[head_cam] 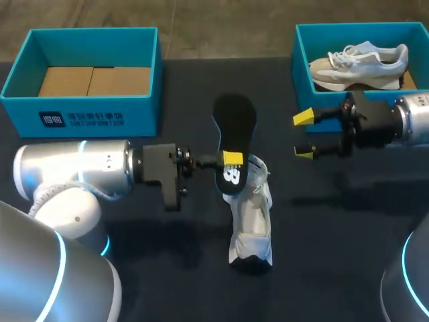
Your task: Take the shoe out of the shoebox, open the shoe tongue, remove and reinsert the insole, then place the shoe into the shoebox
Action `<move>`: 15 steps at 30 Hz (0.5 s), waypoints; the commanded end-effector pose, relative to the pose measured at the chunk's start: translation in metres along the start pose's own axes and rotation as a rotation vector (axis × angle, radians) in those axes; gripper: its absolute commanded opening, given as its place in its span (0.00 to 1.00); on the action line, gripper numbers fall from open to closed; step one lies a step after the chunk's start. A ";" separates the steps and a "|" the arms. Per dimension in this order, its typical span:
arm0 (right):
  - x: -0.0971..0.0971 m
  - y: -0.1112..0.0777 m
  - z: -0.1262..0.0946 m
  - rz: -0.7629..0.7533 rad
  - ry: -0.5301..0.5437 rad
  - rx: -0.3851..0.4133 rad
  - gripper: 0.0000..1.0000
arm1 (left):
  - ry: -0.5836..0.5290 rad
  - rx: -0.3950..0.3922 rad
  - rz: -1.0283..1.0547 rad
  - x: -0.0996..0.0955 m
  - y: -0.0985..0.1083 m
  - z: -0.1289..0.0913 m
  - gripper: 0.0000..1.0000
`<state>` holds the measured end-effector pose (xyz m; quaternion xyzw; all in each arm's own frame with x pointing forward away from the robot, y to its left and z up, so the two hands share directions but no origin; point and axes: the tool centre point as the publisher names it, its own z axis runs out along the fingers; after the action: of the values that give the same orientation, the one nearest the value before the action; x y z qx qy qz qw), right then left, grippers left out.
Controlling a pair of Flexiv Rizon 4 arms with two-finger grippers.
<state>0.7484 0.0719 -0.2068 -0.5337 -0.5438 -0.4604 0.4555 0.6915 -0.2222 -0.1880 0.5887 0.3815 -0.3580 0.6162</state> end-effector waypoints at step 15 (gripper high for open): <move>0.015 0.009 0.042 -0.134 0.027 0.054 1.00 | -0.007 -0.054 -0.005 0.017 0.003 0.024 0.00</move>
<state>0.7499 0.1105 -0.1956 -0.4814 -0.5816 -0.4854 0.4410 0.7007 -0.2377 -0.1986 0.5718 0.3911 -0.3523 0.6293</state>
